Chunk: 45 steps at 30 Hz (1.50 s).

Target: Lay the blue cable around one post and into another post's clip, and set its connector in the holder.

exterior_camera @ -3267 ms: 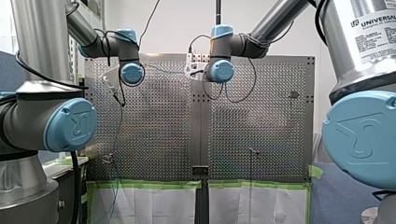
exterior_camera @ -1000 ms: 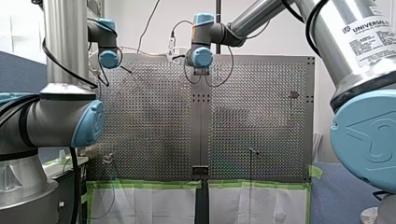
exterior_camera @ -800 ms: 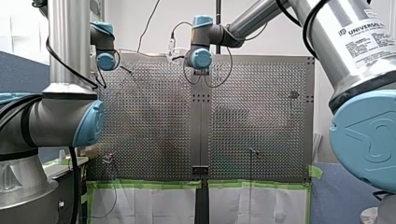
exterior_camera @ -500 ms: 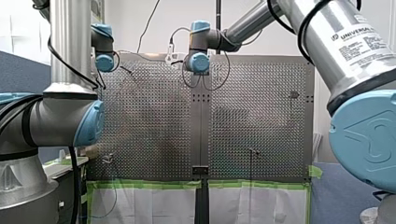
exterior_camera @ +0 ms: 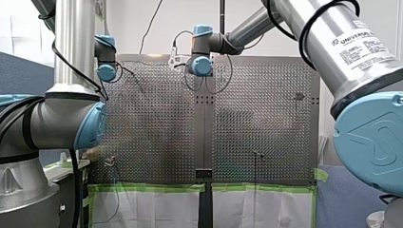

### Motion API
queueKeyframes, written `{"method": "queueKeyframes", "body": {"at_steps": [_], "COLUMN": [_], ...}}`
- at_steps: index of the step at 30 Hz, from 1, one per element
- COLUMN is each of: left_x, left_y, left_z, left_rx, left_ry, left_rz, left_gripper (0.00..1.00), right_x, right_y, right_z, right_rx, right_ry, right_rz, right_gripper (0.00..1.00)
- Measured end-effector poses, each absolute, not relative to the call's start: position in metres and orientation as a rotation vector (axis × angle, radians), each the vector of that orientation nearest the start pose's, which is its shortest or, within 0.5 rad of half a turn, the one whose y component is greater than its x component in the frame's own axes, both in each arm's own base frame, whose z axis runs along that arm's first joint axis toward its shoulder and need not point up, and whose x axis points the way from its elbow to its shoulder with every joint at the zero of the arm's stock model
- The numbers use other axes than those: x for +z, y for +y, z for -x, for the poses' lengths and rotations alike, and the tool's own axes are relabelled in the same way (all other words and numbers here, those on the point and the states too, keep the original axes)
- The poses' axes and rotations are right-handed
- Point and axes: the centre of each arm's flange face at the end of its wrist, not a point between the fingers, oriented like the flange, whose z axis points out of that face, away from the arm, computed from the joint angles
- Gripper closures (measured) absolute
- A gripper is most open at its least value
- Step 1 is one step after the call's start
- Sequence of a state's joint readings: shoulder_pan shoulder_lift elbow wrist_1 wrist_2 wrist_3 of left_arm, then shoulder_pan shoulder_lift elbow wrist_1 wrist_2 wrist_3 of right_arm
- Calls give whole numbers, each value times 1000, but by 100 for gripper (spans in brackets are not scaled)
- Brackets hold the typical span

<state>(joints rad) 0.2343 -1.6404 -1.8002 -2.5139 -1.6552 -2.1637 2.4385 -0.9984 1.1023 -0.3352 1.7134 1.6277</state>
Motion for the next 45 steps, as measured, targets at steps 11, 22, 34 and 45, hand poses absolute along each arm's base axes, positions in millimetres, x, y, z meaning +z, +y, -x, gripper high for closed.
{"method": "queueKeyframes", "body": {"at_steps": [11,22,34,45], "left_x": [395,377,371,334], "left_y": [2,6,1,-6], "left_z": [-551,-559,-562,-575], "left_rx": [-266,-269,-293,-304], "left_ry": [1140,1166,1183,1261], "left_rz": [564,578,559,549], "left_gripper": [100,100,100,100], "right_x": [383,376,354,346], "right_y": [-396,-397,-417,-441], "right_z": [-644,-646,-643,-626], "right_rx": [1919,1914,1886,1847], "right_ry": [-759,-760,-807,-878], "right_rz": [-1505,-1516,-1517,-1501], "right_gripper": [100,100,100,100]}}
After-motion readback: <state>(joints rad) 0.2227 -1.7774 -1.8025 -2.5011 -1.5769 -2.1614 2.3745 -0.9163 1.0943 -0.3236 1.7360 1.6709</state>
